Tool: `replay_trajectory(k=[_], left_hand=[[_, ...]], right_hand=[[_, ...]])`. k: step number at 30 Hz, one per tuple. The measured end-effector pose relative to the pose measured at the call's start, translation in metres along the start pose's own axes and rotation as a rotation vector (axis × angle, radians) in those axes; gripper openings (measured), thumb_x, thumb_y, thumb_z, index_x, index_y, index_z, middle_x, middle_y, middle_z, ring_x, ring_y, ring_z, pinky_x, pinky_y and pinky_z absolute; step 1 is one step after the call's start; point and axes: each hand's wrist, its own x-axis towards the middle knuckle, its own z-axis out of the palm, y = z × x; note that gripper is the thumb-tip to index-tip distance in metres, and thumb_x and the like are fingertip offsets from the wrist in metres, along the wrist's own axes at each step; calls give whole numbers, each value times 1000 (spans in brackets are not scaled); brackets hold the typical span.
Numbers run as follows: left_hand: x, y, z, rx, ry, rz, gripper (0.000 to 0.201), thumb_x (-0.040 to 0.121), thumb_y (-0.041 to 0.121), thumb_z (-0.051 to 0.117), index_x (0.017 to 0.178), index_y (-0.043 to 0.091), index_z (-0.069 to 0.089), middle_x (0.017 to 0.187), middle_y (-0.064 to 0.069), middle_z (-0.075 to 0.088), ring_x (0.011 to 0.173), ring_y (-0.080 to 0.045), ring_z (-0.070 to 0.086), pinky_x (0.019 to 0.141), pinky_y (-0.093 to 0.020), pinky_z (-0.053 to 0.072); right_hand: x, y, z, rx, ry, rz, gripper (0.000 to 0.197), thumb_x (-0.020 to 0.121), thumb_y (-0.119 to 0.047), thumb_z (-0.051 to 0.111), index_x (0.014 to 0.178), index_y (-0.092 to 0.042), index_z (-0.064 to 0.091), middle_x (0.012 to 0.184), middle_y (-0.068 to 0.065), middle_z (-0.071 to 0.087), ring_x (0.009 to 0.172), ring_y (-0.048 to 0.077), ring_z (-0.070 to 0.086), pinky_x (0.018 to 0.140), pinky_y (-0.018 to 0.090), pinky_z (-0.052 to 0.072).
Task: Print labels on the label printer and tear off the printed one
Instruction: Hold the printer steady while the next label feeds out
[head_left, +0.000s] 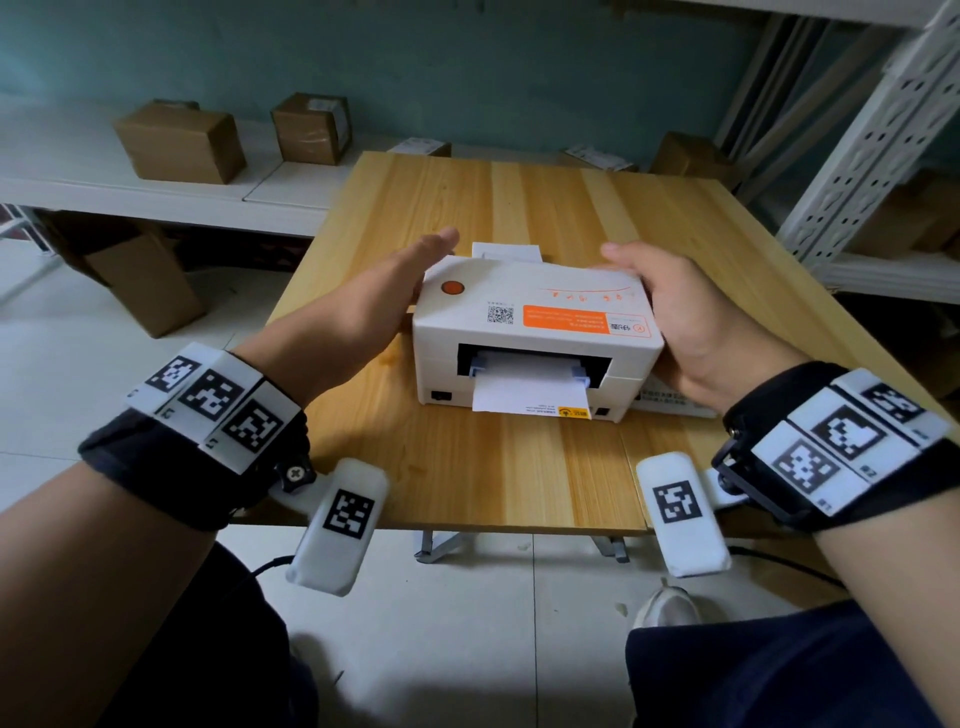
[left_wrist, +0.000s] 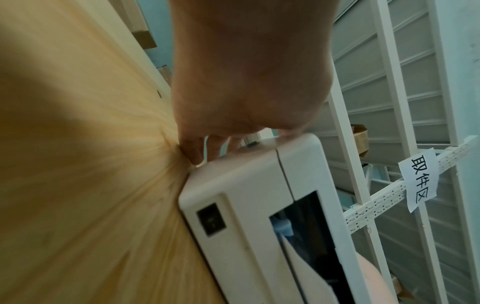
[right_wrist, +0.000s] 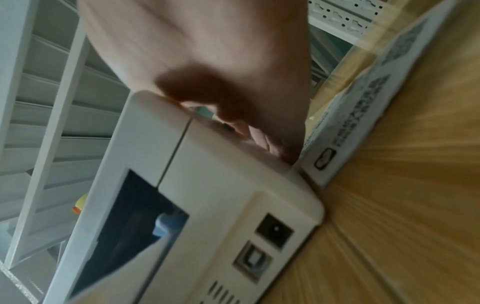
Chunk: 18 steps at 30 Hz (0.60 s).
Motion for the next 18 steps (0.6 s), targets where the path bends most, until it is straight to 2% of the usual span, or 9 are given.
replay_trajectory(k=[2, 3, 5, 6, 7, 10, 14, 16, 18], left_hand=[[2, 0, -1, -21, 21, 8, 56, 98, 63, 36, 134, 24, 52, 141, -5, 60, 127, -24, 58, 118, -46, 35], [3, 0, -2, -25, 29, 13, 50, 100, 60, 35, 133, 26, 51, 140, -4, 61, 127, -23, 58, 118, -46, 35], [4, 1, -3, -32, 23, 0, 48, 101, 58, 34, 133, 26, 51, 136, -3, 63, 126, -23, 58, 119, -46, 33], [4, 0, -3, -53, 19, -17, 49, 101, 59, 35, 131, 25, 51, 133, -2, 65, 125, -24, 59, 120, -46, 32], [3, 1, -2, -83, 13, -36, 53, 100, 60, 36, 132, 21, 53, 129, -3, 68, 123, -25, 61, 120, -46, 32], [-1, 3, -2, -128, -18, -69, 66, 97, 62, 39, 141, 13, 51, 128, -11, 69, 118, -27, 63, 112, -42, 38], [-10, 11, -1, -94, -106, -94, 53, 103, 54, 35, 119, 10, 61, 117, -13, 71, 102, -24, 65, 89, -32, 48], [-17, 16, -1, -32, -149, -106, 51, 105, 51, 31, 116, 11, 62, 119, -13, 70, 104, -25, 64, 94, -32, 47], [-23, 24, 0, 39, -146, -104, 56, 105, 53, 32, 132, 11, 55, 128, -11, 65, 118, -27, 60, 106, -37, 43]], right_hand=[[-1, -1, -1, -39, 4, 5, 64, 94, -48, 46, 116, 9, 62, 113, 29, 70, 92, 30, 66, 106, 51, 40], [-2, -1, -3, -77, 3, 11, 61, 96, -48, 45, 113, 7, 64, 108, 25, 73, 89, 27, 67, 104, 48, 42], [-3, -2, -4, -156, -10, 20, 43, 102, -41, 44, 94, -8, 70, 87, 6, 77, 78, 15, 70, 89, 35, 49], [-4, -4, -3, -195, -7, 13, 34, 103, -37, 46, 95, -16, 70, 84, -2, 77, 76, 11, 70, 85, 32, 50], [-6, -6, -2, -242, 8, -2, 28, 103, -37, 48, 109, -19, 68, 90, -4, 76, 82, 9, 70, 89, 31, 50], [-10, -14, 0, -365, 48, -6, 59, 100, -46, 50, 151, -21, 38, 129, -5, 63, 111, 13, 61, 105, 36, 43], [-19, -23, 2, -484, 37, 13, 67, 101, -50, 45, 158, -26, 21, 154, -5, 40, 121, 8, 42, 100, 29, 29], [-26, -27, 0, -520, 43, 22, 69, 100, -52, 44, 159, -27, 18, 162, -5, 30, 138, 13, 36, 106, 31, 25], [-32, -29, -3, -535, 53, 9, 70, 100, -52, 43, 159, -26, 17, 164, -4, 27, 147, 17, 29, 113, 34, 22]])
